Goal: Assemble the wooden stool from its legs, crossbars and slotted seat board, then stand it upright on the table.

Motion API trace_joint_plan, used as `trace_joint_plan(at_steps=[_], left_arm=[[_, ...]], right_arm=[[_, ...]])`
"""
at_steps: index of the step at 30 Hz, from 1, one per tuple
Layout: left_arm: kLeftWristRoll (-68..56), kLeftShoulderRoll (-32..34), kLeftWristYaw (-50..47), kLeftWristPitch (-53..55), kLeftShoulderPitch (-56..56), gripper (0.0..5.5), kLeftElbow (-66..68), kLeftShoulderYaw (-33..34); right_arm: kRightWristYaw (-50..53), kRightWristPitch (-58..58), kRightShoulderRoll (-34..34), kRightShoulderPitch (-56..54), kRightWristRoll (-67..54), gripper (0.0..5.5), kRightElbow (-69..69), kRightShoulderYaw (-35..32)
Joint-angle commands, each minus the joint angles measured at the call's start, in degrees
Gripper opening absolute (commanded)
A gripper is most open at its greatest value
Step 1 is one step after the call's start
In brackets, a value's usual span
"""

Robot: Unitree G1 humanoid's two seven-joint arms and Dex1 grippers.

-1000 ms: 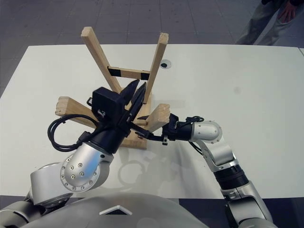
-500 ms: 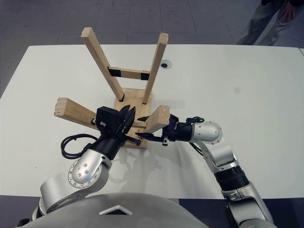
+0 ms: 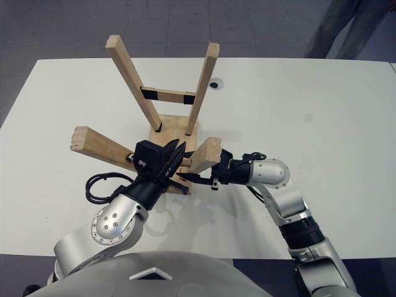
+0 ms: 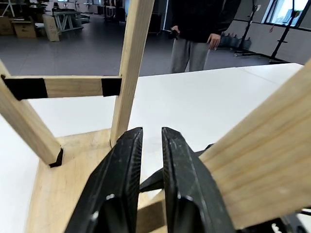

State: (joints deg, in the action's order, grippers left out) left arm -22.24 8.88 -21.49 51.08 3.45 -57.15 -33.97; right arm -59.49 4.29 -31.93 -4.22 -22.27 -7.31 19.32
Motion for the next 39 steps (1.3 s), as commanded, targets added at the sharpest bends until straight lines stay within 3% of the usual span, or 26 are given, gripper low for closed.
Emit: trace_joint_plan(at_steps=[1, 6, 8, 15, 20, 23, 30, 39], left_arm=[[-2.8, -4.9, 1.1, 1.8, -8.3, 0.72, -2.8, 9.3], [-11.5, -6.2, -1.1, 3.2, -19.8, 0.72, -2.8, 26.0], [-18.3, -3.6, -2.0, 3.5, -25.7, 0.72, -2.8, 35.9], [-38.0, 17.7, -3.2, 4.5, -36.1, 0.72, 5.3, 68.0], [-37.5, 29.5, 0.2, 5.5, -31.0, 0.72, 17.2, 78.8], [-28.0, 32.2, 4.0, 3.7, -22.2, 0.72, 21.9, 74.9], [-11.9, 32.8, 13.7, -0.9, -5.2, 0.72, 20.5, 53.9], [-2.0, 28.8, 20.9, -6.9, 3.7, 0.72, 18.7, 34.8]], right_arm=[[0.1, -4.9, -1.5, 2.4, 5.9, 2.03, 5.5, 3.0], [-0.5, -5.8, -2.3, 0.9, 6.9, 2.03, 7.1, 4.1], [-0.8, -6.9, -3.2, 0.0, 8.2, 2.03, 8.5, 5.1], [-2.4, -9.8, -8.5, -0.7, 8.6, 2.03, 7.7, 5.7], [-3.6, -11.2, -11.8, 0.0, 7.9, 2.03, 5.9, 5.7], [-4.5, -11.8, -13.6, 0.7, 8.3, 2.03, 5.4, 6.6], [-6.7, -13.5, -17.5, 0.6, 9.2, 2.03, 4.7, 9.2], [-6.5, -13.8, -18.5, -0.9, 8.8, 2.03, 5.1, 10.5]])
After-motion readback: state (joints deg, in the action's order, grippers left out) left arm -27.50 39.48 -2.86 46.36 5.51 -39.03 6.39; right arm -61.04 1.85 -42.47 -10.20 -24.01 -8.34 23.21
